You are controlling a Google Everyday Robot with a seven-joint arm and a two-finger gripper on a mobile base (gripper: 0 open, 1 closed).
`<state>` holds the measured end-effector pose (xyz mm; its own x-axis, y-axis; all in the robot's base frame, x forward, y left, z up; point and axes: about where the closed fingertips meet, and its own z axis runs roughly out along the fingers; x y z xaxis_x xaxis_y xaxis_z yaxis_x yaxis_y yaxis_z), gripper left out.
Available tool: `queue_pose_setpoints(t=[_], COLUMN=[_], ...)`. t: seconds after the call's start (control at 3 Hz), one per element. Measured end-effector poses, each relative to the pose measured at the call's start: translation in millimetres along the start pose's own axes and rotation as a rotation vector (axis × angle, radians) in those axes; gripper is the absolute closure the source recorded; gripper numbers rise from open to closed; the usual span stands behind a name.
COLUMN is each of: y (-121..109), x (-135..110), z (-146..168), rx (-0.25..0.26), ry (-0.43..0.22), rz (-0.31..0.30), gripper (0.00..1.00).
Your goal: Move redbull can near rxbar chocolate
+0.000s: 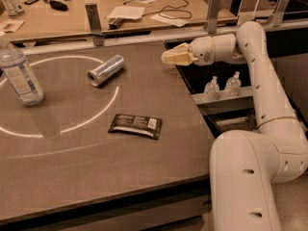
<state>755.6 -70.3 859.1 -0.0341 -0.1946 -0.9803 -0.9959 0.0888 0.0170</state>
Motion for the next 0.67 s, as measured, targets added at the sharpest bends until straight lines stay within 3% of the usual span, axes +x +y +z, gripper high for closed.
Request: queue_pose_setpoints(t=[0.67], y=[-2.0], x=[-0.8], z=[11.6], rx=[-0.009], ry=[-0.003], rz=[0.001], gripper=[0.4])
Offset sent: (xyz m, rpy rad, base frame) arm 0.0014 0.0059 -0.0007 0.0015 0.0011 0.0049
